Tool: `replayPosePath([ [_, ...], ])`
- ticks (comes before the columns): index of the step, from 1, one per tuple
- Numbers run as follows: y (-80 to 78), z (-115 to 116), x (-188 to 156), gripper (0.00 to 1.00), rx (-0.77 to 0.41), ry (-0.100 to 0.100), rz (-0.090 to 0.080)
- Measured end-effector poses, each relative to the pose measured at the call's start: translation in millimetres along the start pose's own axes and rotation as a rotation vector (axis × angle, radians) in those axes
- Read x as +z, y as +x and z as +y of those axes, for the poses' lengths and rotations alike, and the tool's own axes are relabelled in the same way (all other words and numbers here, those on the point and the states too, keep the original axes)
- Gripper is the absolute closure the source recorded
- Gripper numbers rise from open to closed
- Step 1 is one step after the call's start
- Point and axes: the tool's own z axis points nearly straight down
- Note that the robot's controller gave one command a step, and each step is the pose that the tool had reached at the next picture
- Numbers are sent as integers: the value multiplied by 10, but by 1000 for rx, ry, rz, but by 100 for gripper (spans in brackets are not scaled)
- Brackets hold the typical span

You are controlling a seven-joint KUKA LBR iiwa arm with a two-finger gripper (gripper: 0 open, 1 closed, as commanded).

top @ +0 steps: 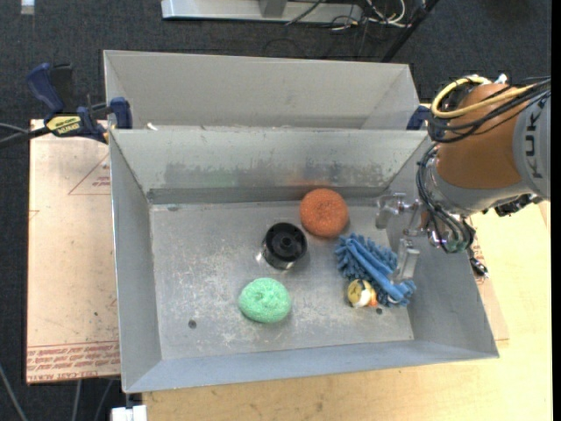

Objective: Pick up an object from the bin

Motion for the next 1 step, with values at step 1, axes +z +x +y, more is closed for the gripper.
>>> replayPosePath([
  [1, -13, 50, -86, 0, 41, 0, -5],
])
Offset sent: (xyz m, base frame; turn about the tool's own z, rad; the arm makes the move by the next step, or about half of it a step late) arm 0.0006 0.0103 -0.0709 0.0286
